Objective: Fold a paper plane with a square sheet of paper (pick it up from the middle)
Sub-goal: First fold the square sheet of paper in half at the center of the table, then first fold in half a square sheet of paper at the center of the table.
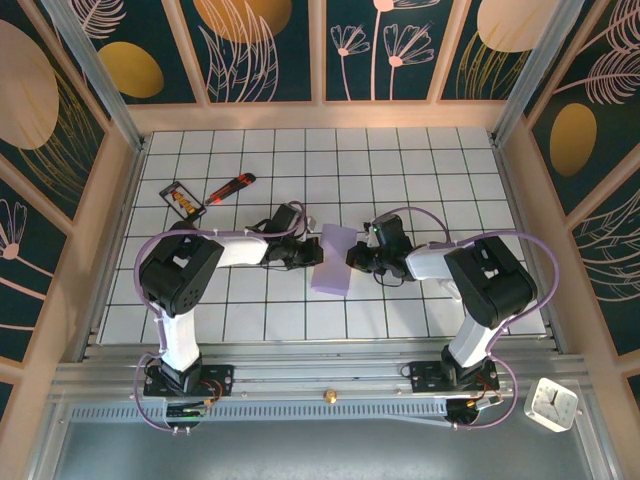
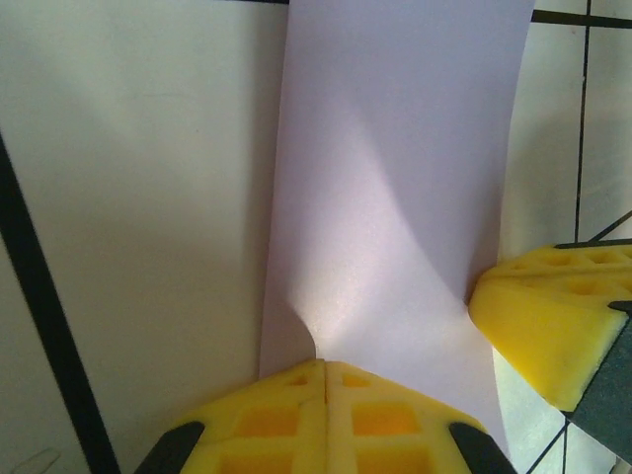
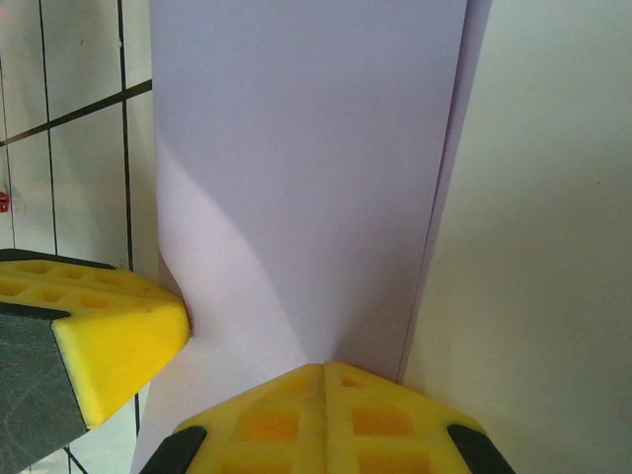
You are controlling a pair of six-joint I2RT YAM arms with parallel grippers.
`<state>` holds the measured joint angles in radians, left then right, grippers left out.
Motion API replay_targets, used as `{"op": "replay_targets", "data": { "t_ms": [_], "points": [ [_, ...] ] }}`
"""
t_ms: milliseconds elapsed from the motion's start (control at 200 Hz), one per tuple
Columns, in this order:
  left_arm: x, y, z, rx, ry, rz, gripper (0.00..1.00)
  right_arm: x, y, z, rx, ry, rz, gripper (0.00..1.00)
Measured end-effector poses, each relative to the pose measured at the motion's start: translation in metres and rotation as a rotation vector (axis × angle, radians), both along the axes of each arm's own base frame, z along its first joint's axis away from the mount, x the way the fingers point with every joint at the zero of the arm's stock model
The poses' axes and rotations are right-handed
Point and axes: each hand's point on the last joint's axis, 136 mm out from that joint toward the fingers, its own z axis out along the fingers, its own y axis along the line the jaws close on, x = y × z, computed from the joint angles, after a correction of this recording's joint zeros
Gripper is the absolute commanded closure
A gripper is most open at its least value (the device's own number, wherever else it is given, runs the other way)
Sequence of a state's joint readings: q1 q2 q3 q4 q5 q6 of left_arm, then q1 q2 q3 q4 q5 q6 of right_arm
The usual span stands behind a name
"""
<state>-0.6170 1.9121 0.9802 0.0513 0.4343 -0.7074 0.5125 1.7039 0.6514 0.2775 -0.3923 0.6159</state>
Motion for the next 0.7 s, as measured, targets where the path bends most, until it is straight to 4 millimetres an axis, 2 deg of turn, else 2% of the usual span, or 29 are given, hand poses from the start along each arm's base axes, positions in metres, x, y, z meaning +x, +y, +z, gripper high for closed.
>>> {"op": "replay_targets", "data": {
  "t_ms": [240,415,580,696],
  "points": [
    [0.0,0.001,-0.001,0.002,-0.024,-0.022,1.0,0.0,0.0,0.002,-0.005,0.004,0.001,1.0],
    [0.001,0.001,-0.001,0.01,-0.046,-0.046,1.0,-0.009,-0.009,0.007,-0.05,0.032,-0.009,0.85],
    [0.0,0.001,-0.001,0.015,-0.062,-0.066,1.0,-0.005,-0.008,0.039,-0.023,-0.025,-0.009,0.83],
    [0.0,0.001,-0.001,0.018,-0.074,-0.08,1.0,0.005,0.001,0.058,0.024,-0.068,-0.004,0.88]
  ]
}}
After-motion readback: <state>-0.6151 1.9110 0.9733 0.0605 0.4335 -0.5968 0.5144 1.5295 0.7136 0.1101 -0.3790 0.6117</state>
